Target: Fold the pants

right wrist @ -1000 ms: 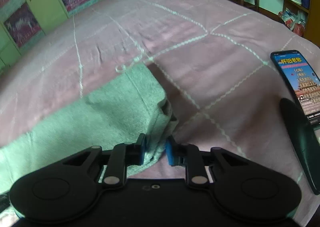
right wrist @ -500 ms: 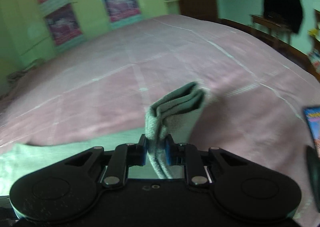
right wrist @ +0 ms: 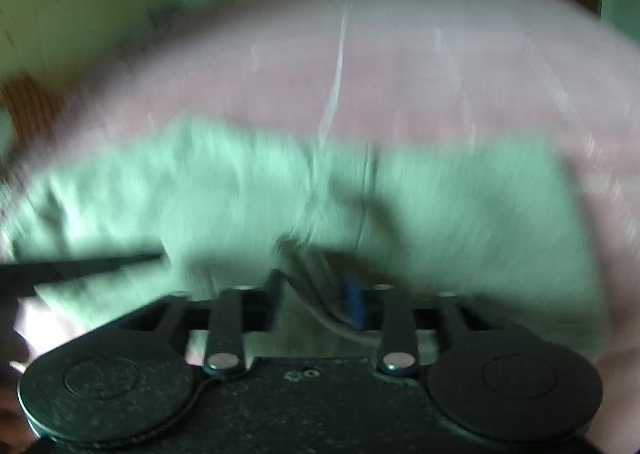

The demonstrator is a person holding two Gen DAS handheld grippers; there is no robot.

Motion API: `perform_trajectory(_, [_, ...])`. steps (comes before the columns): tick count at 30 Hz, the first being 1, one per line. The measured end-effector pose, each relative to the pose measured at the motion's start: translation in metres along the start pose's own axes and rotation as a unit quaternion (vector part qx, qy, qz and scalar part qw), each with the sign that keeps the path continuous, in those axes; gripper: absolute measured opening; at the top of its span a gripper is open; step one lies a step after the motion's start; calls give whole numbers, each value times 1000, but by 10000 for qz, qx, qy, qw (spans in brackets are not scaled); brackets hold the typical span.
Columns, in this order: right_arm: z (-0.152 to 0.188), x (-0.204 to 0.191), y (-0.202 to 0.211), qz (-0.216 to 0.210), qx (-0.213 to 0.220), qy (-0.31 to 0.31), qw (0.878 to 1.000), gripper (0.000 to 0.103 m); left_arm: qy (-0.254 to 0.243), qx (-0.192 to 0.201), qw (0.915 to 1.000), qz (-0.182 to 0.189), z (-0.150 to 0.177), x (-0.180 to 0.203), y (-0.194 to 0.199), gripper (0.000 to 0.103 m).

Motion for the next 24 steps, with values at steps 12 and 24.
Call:
perform_trajectory(12, [-31, 77, 82, 172, 1103, -400, 9929, 70, 1011, -395, 9879, 1107, 19, 58, -19, 89])
perform_trajectory(24, [-5, 132, 98, 588, 1320, -1086, 9835, 68, 1618, -700, 9788, 1044, 44, 87, -47, 19])
Point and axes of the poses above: each gripper's, at about its wrist camera, not at the fingertips, and y roughly against the way its jaws point, x to its right, z to its underside, the point moved 6 cm from there along -y, roughly the way its jaws point, and after that the axes turned 15 degrees about x, right-handed, at the moved point
